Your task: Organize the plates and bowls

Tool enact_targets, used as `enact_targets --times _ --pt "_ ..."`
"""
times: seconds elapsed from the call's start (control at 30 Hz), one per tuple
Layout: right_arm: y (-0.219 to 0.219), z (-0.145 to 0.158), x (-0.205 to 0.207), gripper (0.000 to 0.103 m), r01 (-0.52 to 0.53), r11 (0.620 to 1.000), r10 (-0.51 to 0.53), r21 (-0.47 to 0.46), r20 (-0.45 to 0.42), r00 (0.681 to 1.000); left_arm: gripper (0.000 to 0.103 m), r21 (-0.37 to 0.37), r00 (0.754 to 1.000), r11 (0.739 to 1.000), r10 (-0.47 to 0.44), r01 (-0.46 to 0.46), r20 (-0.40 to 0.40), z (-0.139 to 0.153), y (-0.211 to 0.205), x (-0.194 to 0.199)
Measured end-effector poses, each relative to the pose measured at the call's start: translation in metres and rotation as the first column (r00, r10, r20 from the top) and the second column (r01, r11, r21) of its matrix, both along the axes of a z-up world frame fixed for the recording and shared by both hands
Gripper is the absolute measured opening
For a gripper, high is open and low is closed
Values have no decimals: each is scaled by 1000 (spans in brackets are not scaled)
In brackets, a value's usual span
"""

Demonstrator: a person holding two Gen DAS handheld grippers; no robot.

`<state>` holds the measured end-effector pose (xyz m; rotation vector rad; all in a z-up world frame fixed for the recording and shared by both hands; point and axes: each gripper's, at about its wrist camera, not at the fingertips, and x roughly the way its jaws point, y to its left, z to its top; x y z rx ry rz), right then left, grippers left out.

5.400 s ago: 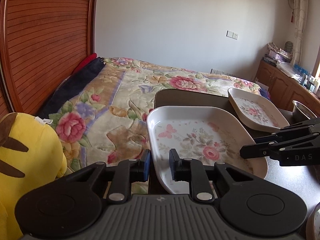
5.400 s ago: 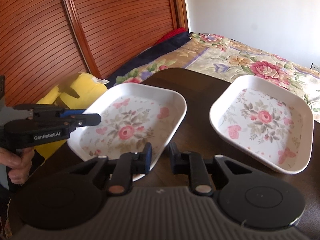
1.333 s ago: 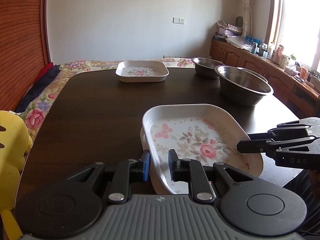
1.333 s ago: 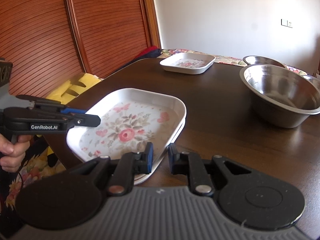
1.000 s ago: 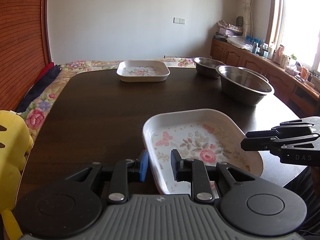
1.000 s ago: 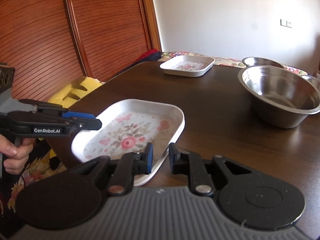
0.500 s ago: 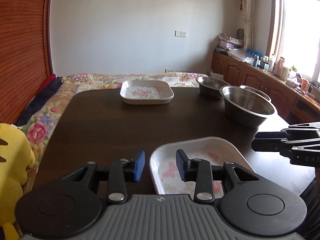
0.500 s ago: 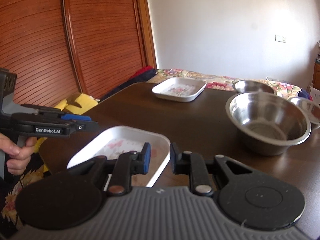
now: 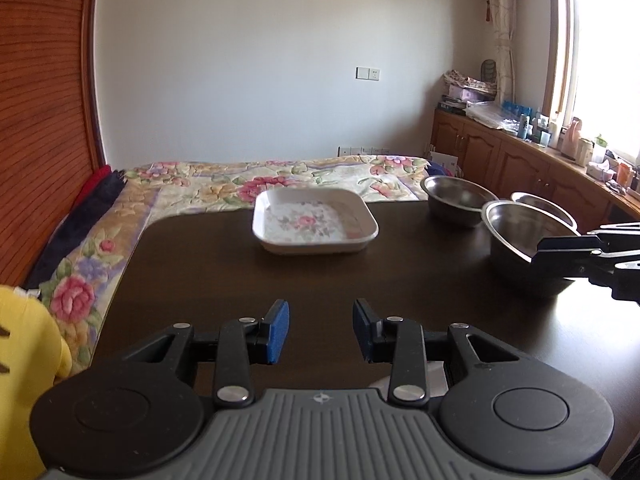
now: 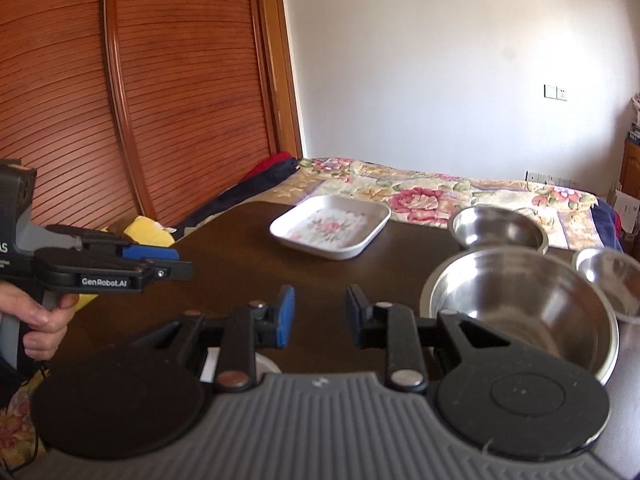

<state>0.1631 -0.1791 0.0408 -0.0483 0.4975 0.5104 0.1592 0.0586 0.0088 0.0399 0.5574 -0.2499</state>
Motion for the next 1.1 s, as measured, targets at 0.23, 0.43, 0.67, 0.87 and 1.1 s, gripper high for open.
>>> enact_targets --times 0.23,0.43,0.67,0.87,1.1 --pt "10 3 34 30 -7 1000 6 -13 -27 1000 38 28 1000 999 -27 27 9 1 1 38" --pt "23 5 67 30 -22 999 19 -44 -73 997 38 38 999 998 -44 44 -7 -1 7 71" --pt "29 5 114 30 -12 998 3 -61 -143 990 38 56 998 997 -51 53 -24 -4 12 108" --pt "39 -3 150 30 -2 996 -16 -89 -197 980 38 72 998 996 -58 60 -36 -8 15 139" --pt "52 -14 181 30 -6 992 -29 -128 -264 964 38 57 996 996 -61 65 -64 -16 19 167"
